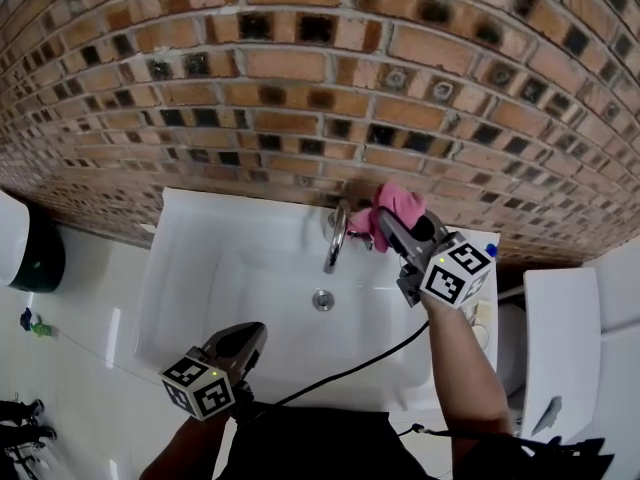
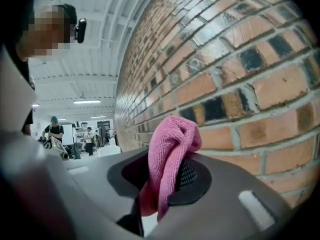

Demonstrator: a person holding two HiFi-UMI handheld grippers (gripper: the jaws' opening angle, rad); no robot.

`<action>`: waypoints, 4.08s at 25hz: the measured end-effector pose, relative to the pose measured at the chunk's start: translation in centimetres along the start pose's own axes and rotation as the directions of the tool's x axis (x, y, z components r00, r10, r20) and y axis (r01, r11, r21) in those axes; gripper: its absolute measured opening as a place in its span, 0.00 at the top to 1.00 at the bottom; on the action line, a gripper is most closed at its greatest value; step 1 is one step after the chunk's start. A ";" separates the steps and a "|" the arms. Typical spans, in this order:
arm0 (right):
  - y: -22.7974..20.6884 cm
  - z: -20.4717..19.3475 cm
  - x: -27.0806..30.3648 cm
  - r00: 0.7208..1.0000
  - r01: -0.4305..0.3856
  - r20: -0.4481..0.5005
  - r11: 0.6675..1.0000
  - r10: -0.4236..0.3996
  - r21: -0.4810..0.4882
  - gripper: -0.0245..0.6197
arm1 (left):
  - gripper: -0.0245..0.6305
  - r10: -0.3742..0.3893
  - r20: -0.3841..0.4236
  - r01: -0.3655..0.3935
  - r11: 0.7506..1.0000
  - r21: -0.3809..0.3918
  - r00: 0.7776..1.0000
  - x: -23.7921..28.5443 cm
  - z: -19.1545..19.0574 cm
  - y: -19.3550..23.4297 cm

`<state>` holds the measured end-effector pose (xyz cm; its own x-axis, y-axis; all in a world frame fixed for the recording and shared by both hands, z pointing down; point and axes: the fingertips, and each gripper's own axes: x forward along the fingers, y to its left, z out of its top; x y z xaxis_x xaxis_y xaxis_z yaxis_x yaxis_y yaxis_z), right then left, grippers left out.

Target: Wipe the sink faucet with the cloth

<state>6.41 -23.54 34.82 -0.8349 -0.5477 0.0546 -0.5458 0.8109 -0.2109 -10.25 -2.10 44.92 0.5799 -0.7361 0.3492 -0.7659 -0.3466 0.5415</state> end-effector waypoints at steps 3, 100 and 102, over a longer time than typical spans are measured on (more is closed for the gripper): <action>-2.9 -2.4 2.4 0.998 0.009 -0.068 1.000 -0.008 0.021 0.82 | 0.95 0.000 -0.003 0.000 1.000 0.000 1.000 0.7 0.3 0.4; 12.9 -11.7 0.9 0.971 -0.163 -0.094 0.900 0.218 0.405 0.83 | 0.95 -0.130 -0.095 0.133 0.991 0.023 0.987 -0.9 -3.9 -2.2; 12.8 -12.2 0.9 0.972 -0.153 -0.103 0.899 0.212 0.410 0.83 | 0.95 -0.127 -0.093 0.130 0.991 0.020 0.987 -1.0 -3.9 -2.0</action>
<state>-2.24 -11.13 44.06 -0.9344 -0.3392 0.1090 -0.3341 0.7281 -0.5986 -8.18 1.56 46.42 0.6959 -0.6287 0.3470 -0.6896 -0.4505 0.5670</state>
